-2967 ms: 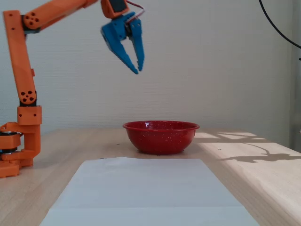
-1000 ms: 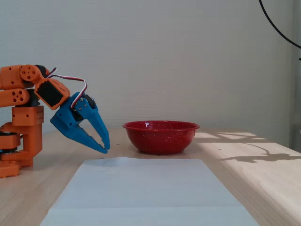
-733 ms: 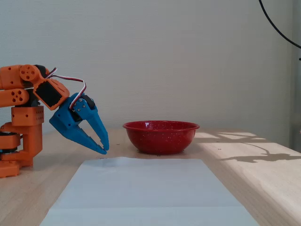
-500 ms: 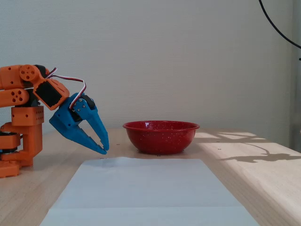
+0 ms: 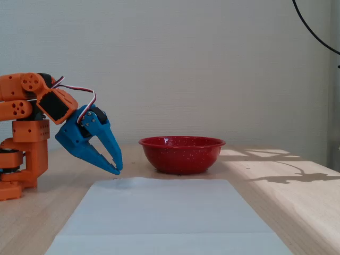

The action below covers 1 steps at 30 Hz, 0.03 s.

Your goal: Grasp the red cube and put it in the red bowl

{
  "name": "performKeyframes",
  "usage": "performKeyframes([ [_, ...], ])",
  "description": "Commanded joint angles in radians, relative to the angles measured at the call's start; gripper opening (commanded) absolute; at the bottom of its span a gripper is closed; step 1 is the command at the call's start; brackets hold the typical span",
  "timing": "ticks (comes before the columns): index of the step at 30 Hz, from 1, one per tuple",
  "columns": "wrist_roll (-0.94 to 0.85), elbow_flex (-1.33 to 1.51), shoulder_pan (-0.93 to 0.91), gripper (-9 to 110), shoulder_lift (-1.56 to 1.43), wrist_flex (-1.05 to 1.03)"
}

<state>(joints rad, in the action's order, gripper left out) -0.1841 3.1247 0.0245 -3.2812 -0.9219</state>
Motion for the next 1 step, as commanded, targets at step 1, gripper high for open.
performKeyframes([
  [1,-0.012,0.015,0.011,0,-0.011,0.0],
])
